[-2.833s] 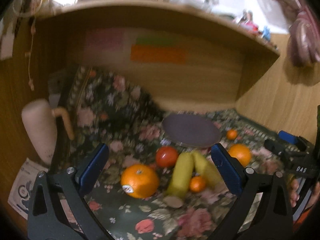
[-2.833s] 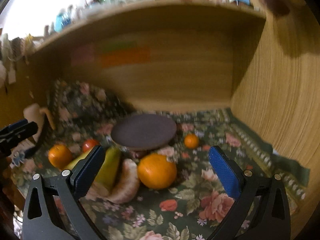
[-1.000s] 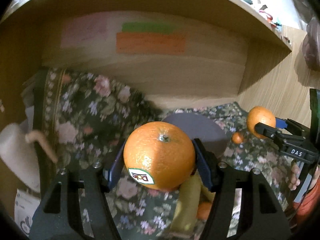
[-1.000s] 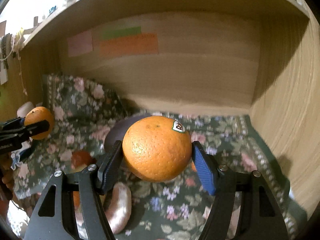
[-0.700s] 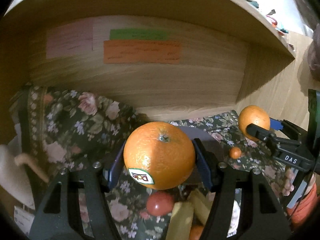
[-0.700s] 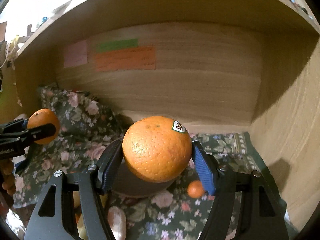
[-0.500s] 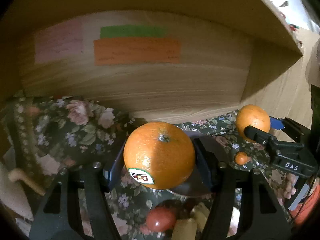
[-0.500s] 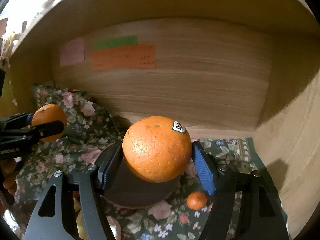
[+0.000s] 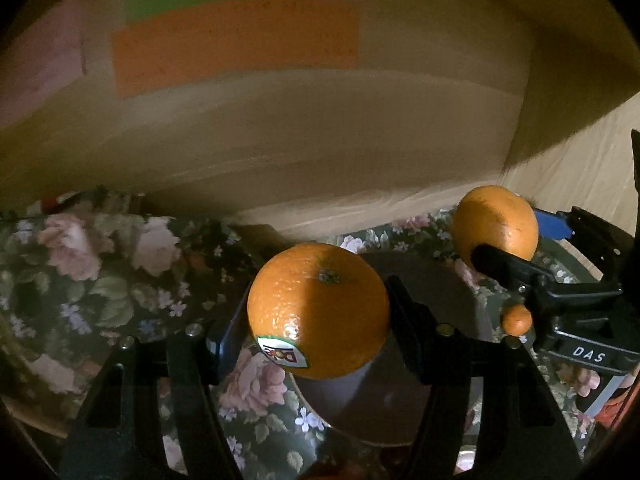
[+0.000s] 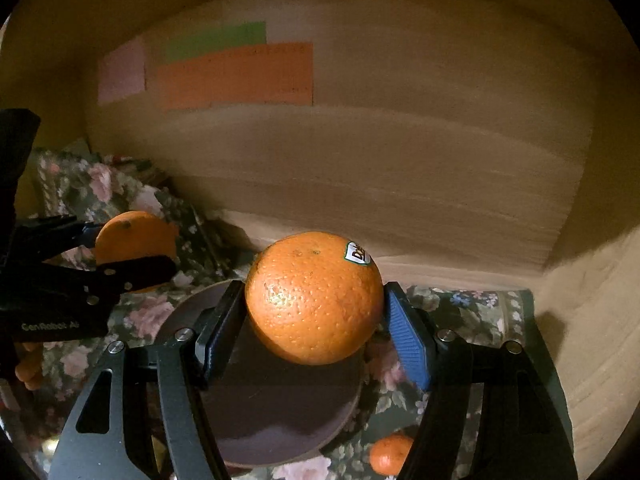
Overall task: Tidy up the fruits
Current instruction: 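Carry both held oranges over the dark plate and lower them onto it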
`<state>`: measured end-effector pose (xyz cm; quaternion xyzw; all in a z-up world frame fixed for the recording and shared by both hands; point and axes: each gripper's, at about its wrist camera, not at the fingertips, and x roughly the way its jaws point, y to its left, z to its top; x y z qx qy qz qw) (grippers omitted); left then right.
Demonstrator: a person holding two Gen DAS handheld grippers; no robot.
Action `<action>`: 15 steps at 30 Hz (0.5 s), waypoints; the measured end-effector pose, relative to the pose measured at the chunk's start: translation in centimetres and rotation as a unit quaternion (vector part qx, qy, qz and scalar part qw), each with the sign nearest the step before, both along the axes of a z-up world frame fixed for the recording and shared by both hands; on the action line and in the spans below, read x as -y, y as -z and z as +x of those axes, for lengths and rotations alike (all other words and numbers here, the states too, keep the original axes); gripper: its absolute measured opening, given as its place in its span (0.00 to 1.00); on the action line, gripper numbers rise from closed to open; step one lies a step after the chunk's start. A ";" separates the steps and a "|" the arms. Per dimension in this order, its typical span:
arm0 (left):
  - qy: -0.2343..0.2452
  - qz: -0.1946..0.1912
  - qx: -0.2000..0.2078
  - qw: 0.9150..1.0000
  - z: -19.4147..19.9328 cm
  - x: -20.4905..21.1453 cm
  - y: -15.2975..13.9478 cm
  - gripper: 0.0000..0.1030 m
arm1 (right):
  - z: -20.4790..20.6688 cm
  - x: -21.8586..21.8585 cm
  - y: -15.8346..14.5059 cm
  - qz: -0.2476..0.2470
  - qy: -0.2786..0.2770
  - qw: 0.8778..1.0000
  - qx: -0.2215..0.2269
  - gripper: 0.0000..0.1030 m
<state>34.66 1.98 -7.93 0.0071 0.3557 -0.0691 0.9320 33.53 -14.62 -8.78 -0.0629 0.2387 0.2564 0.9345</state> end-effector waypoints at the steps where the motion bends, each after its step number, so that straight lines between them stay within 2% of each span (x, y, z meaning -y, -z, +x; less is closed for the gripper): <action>1: 0.001 0.001 -0.006 1.000 0.4 -0.1 0.3 0.63 | 0.3 -0.2 0.3 -0.005 -0.001 1.000 -0.004 0.64; 9: 0.022 -0.005 -0.076 0.997 4.0 0.2 3.7 0.63 | 2.9 -1.9 3.1 -0.036 -0.011 0.998 -0.056 0.64; 15: 0.035 -0.004 -0.108 0.993 5.1 0.5 4.7 0.63 | 4.2 -2.7 4.9 -0.058 -0.014 0.993 -0.098 0.64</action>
